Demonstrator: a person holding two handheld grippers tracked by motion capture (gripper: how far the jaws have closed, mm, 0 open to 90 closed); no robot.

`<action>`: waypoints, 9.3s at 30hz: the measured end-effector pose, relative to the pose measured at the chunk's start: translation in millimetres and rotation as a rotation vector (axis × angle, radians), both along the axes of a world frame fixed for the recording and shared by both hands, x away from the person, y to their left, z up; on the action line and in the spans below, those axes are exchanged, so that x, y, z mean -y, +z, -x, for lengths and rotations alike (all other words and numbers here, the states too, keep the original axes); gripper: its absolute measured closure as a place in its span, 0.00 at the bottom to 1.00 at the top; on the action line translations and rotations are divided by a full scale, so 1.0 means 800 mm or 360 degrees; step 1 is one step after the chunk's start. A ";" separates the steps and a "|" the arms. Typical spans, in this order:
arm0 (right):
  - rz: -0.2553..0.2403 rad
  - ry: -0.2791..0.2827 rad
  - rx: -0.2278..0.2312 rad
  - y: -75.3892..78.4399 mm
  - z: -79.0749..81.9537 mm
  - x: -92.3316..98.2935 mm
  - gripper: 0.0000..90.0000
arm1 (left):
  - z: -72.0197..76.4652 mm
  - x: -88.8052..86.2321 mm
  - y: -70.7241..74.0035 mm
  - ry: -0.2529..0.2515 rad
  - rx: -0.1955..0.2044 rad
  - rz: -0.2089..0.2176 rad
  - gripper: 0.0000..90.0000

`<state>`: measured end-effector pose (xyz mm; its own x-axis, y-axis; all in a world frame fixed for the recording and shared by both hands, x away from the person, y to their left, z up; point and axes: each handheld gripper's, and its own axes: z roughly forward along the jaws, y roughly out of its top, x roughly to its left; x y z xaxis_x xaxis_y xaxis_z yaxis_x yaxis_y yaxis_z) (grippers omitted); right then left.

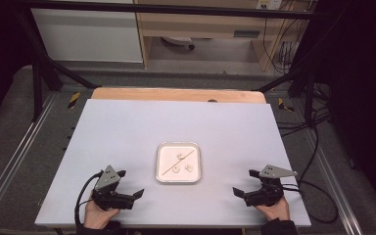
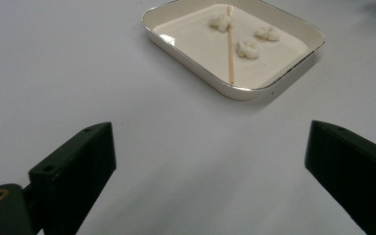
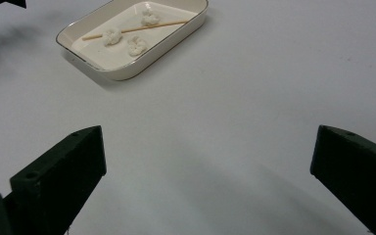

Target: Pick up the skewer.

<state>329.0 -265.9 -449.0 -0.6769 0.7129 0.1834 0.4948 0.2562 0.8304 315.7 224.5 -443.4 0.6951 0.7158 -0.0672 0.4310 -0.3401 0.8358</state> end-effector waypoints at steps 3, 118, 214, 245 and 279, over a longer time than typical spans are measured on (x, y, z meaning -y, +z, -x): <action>-0.0003 0.0001 -0.0001 0.000 0.000 0.000 0.01 | 0.000 0.000 0.000 0.0001 -0.0002 -0.0002 0.06; 0.0059 0.0031 -0.0031 -0.005 -0.002 -0.005 0.01 | -0.098 0.145 0.004 -0.0117 -0.0199 -0.0421 0.96; 0.0875 0.0430 0.0454 0.041 -0.001 -0.111 0.11 | -0.039 0.205 0.064 -0.0548 -0.0018 -0.0347 0.98; 0.1272 0.0780 0.0870 0.028 0.010 -0.119 0.73 | -0.027 0.242 0.064 -0.0700 -0.0027 -0.0402 0.98; 0.1626 0.1015 0.1037 0.027 0.013 -0.126 0.99 | -0.043 0.245 0.064 -0.0727 -0.0174 -0.0606 0.85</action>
<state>318.4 -165.0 -427.0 -0.6962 -0.1278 -0.7064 -0.3427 0.9238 0.1707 350.2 28.3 -392.0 0.9413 0.3343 0.0465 0.2476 -0.7775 0.5781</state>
